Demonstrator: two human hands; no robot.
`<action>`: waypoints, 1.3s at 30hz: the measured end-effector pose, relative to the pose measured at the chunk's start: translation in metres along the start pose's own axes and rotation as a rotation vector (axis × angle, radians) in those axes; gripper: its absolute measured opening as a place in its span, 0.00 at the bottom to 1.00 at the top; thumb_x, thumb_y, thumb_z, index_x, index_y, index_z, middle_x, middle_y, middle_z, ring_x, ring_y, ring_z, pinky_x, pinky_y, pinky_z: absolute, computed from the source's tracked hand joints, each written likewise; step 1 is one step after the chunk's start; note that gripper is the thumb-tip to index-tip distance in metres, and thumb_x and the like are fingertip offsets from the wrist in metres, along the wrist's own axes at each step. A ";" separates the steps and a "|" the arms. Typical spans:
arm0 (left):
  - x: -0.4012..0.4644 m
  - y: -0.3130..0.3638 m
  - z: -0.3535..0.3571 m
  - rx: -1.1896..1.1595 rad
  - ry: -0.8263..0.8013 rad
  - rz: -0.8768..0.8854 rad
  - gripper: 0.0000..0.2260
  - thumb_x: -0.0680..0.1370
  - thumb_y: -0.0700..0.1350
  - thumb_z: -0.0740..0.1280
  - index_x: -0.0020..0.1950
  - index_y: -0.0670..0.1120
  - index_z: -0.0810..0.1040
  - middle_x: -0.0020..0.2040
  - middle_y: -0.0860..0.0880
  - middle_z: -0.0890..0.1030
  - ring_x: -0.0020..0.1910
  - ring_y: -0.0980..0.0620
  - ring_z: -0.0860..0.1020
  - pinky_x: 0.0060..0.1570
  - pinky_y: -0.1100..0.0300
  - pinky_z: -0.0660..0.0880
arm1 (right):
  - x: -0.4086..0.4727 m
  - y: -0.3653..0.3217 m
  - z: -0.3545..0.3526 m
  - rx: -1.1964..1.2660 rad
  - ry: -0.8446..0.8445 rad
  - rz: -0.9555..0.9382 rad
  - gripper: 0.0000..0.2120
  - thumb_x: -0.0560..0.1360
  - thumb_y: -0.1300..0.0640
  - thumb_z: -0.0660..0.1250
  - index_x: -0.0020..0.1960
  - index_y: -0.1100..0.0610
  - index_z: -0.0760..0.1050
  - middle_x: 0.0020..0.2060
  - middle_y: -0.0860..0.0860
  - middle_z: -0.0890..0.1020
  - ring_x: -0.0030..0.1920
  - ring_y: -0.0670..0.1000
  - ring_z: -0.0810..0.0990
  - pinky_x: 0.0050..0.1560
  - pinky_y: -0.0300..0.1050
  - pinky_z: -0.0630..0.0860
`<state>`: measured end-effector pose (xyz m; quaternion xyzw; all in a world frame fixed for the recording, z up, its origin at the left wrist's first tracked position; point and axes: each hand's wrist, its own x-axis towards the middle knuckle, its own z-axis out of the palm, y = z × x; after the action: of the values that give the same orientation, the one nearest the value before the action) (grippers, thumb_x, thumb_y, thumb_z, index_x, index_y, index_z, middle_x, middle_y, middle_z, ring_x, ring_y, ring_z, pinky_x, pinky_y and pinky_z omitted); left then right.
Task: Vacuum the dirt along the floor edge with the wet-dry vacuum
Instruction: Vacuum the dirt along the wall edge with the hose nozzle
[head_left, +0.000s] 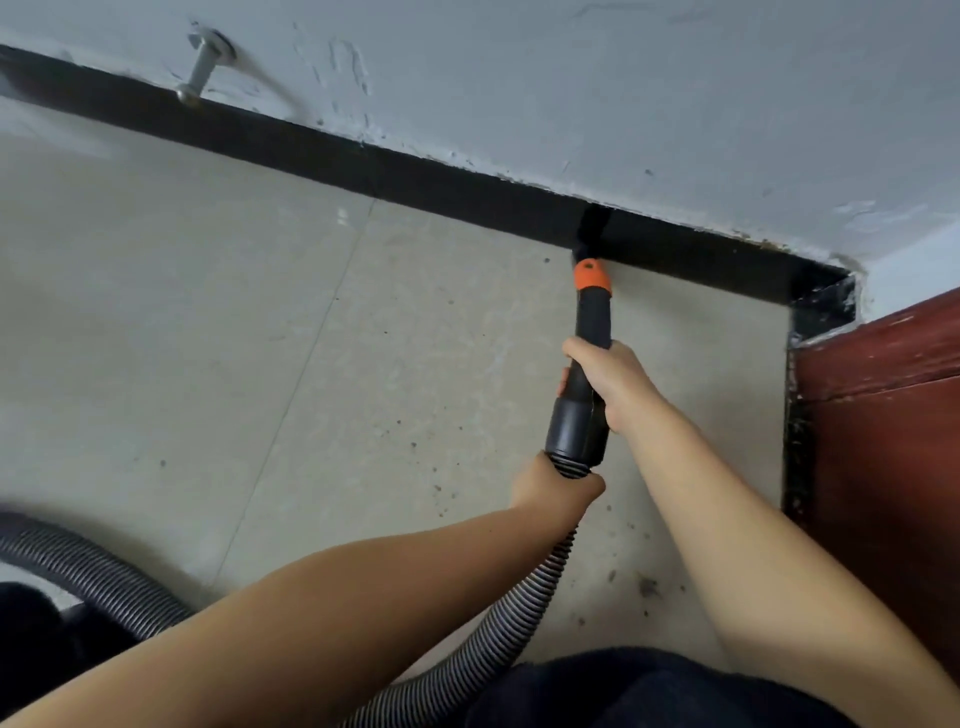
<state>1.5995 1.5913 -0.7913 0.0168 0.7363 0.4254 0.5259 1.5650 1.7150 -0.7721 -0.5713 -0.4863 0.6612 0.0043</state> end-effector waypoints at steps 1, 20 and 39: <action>-0.001 -0.001 -0.006 -0.033 0.012 -0.002 0.08 0.71 0.41 0.68 0.40 0.48 0.68 0.33 0.49 0.71 0.35 0.47 0.73 0.37 0.57 0.71 | -0.001 -0.002 0.010 -0.034 -0.024 0.001 0.05 0.74 0.64 0.63 0.47 0.59 0.67 0.26 0.53 0.73 0.22 0.50 0.72 0.26 0.39 0.73; -0.041 -0.001 -0.009 -0.174 -0.190 -0.100 0.06 0.71 0.40 0.69 0.41 0.46 0.71 0.36 0.46 0.73 0.37 0.47 0.73 0.42 0.55 0.74 | -0.030 0.004 -0.002 -0.082 -0.113 0.130 0.07 0.74 0.61 0.65 0.39 0.58 0.69 0.22 0.52 0.73 0.21 0.49 0.72 0.30 0.42 0.75; -0.063 -0.004 -0.066 -0.445 0.056 -0.134 0.06 0.73 0.40 0.68 0.41 0.46 0.71 0.33 0.46 0.74 0.33 0.48 0.74 0.47 0.51 0.79 | -0.062 -0.017 0.102 -0.532 -0.394 0.080 0.07 0.73 0.56 0.65 0.38 0.58 0.71 0.24 0.50 0.77 0.28 0.49 0.75 0.39 0.43 0.76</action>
<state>1.5775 1.5192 -0.7400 -0.1601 0.6382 0.5418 0.5229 1.4995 1.6242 -0.7278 -0.4322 -0.6105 0.6084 -0.2653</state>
